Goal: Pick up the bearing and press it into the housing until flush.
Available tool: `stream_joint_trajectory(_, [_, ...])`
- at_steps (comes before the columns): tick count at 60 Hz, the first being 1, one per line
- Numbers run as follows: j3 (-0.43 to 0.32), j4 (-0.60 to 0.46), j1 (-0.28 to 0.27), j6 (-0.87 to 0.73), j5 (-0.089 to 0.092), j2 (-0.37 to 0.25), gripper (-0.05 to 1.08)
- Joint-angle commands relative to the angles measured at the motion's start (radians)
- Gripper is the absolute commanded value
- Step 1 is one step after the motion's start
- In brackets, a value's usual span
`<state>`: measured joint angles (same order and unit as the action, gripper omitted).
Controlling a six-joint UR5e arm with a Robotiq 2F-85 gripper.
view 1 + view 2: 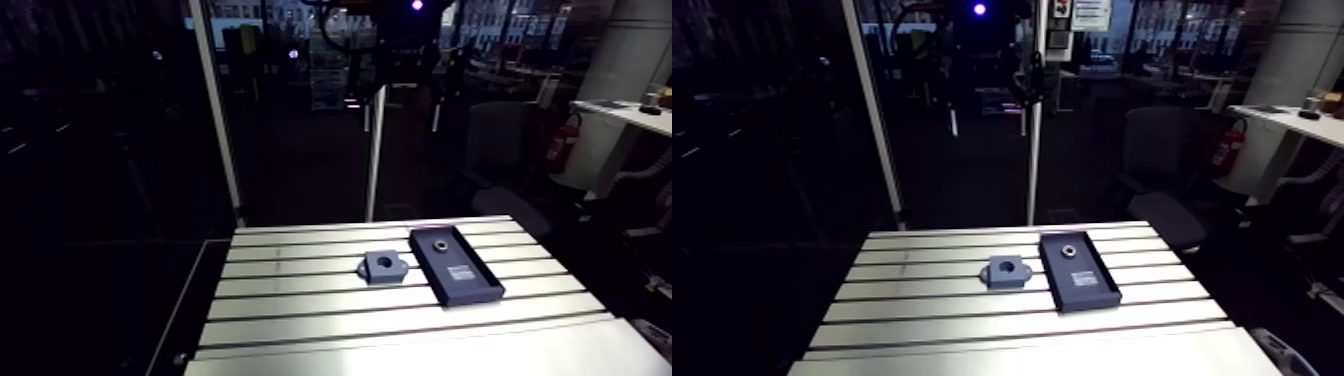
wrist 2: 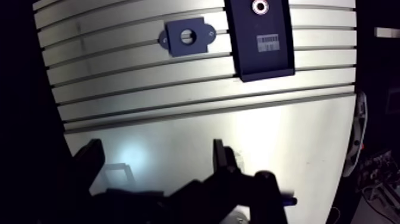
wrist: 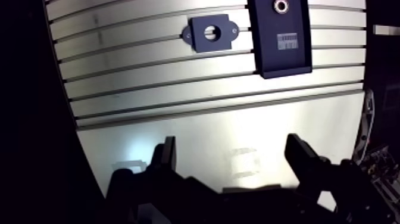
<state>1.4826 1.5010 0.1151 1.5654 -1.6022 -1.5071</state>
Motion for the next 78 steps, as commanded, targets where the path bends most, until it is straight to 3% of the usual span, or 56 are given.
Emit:
stream_joint_trajectory(1, [-0.026, -0.064, -0.016, 0.129, 0.002, -0.008, 0.01])
stream_joint_trajectory(27, [-0.026, -0.064, -0.016, 0.129, 0.000, -0.008, 0.01])
stream_joint_trajectory(46, [-0.026, -0.048, 0.002, 0.164, -0.028, 0.019, 0.01])
stream_joint_trajectory(63, [-0.029, 0.017, 0.130, 0.263, -0.025, 0.069, 0.01])
stream_joint_trajectory(78, [-0.020, 0.097, 0.174, 0.294, -0.026, 0.155, 0.01])
